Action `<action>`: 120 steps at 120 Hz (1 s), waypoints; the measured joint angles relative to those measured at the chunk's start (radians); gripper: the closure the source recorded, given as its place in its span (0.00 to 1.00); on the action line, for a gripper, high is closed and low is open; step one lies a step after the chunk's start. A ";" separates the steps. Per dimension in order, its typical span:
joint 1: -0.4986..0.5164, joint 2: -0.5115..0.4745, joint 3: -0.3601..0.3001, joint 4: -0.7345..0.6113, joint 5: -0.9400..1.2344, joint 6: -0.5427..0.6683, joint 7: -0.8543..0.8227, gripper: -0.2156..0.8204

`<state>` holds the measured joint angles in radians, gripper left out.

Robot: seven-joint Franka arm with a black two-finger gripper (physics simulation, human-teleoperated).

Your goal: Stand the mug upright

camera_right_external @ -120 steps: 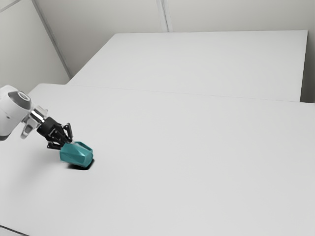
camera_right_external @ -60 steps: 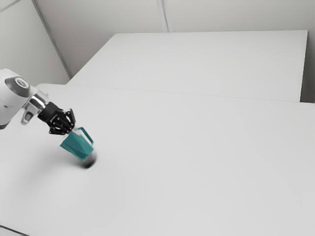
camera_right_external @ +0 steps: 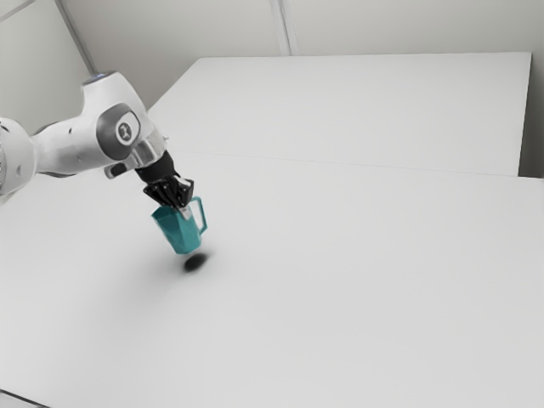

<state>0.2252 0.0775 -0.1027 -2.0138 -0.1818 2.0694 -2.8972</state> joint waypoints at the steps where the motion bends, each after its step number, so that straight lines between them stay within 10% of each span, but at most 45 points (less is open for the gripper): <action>1: -0.003 0.000 0.000 0.000 0.010 0.005 0.000 0.97; 48: -0.112 0.062 -0.003 -0.017 0.368 0.253 0.000 0.97; 120: -0.096 0.159 -0.005 -0.012 0.300 0.440 0.000 0.97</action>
<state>0.1289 0.2364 -0.1074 -2.0254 0.1179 2.5098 -2.8971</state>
